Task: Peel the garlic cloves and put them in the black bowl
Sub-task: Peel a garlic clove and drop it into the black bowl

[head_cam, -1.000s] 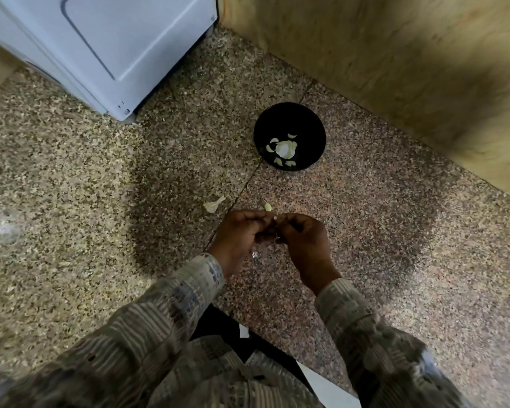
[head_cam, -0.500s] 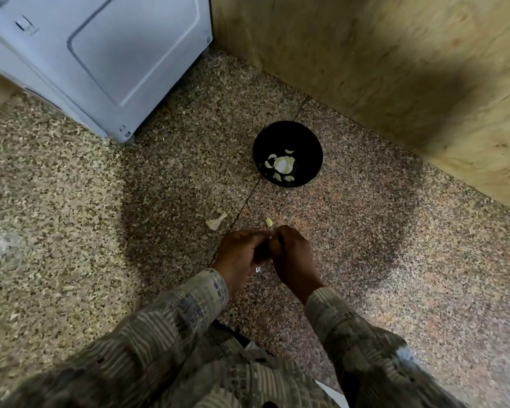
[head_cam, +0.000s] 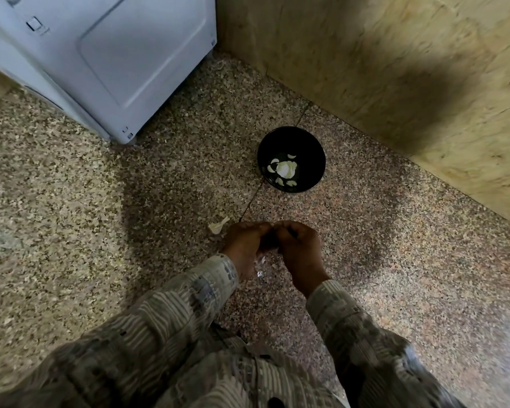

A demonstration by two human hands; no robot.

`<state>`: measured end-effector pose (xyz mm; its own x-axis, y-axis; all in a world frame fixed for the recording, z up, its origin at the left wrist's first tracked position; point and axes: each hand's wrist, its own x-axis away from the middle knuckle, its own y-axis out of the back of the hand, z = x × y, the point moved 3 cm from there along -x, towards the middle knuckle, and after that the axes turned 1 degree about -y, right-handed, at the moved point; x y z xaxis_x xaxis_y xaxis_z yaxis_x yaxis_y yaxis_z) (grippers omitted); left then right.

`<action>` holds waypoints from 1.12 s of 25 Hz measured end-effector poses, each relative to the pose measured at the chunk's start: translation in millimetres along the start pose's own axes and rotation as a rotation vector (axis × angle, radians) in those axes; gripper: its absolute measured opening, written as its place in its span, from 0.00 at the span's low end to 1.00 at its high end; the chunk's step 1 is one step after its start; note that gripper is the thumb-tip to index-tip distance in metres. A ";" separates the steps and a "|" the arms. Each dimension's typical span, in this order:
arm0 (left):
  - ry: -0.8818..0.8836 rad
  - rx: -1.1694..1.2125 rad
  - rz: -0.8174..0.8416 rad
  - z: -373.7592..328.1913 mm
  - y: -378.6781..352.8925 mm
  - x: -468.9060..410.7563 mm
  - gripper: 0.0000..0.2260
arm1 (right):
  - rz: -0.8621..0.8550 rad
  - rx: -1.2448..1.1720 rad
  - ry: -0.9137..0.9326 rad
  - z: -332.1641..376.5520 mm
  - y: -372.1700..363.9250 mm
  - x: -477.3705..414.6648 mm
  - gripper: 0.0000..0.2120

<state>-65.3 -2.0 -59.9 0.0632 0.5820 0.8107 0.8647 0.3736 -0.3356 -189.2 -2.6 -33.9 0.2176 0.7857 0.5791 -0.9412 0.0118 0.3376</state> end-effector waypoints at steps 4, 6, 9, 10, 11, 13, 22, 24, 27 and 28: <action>0.022 0.061 -0.050 3.9 -0.7 5.4 0.06 | -0.077 -0.229 -0.189 -9.3 1.0 -2.0 0.06; 0.039 0.099 -0.076 7.9 3.7 4.4 0.05 | -0.043 -0.359 -0.259 -13.9 0.9 -3.1 0.06; 0.054 0.135 -0.115 11.9 13.1 5.4 0.06 | -0.081 -0.332 -0.244 -14.4 4.3 -5.9 0.05; 0.055 0.134 -0.121 12.9 17.3 7.1 0.07 | -0.128 -0.256 -0.210 -12.7 6.2 -7.4 0.05; 0.057 0.134 -0.123 13.2 21.8 9.0 0.06 | -0.169 -0.193 -0.179 -10.6 8.6 -8.1 0.04; 0.065 0.133 -0.127 14.4 30.9 10.9 0.05 | -0.187 -0.121 -0.138 -12.7 12.8 -10.3 0.03; 0.188 0.197 -0.031 52.7 83.8 47.4 0.12 | 0.079 0.692 0.545 -52.9 13.8 18.5 0.11; 0.300 0.256 0.075 69.6 98.9 69.0 0.12 | -0.018 0.647 0.546 -52.4 20.7 17.0 0.15; 0.442 0.340 0.251 99.6 114.5 91.1 0.10 | -0.096 0.751 0.566 -55.7 21.7 19.4 0.21; 0.482 0.364 0.305 111.5 117.2 95.8 0.10 | -0.069 0.783 0.622 -59.7 16.9 25.7 0.22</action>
<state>-13.4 178.0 -75.1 0.5660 0.3449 0.7487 0.5548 0.5124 -0.6555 -215.0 54.8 -57.6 -0.1188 0.9851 0.1241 -0.4480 -0.1647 0.8788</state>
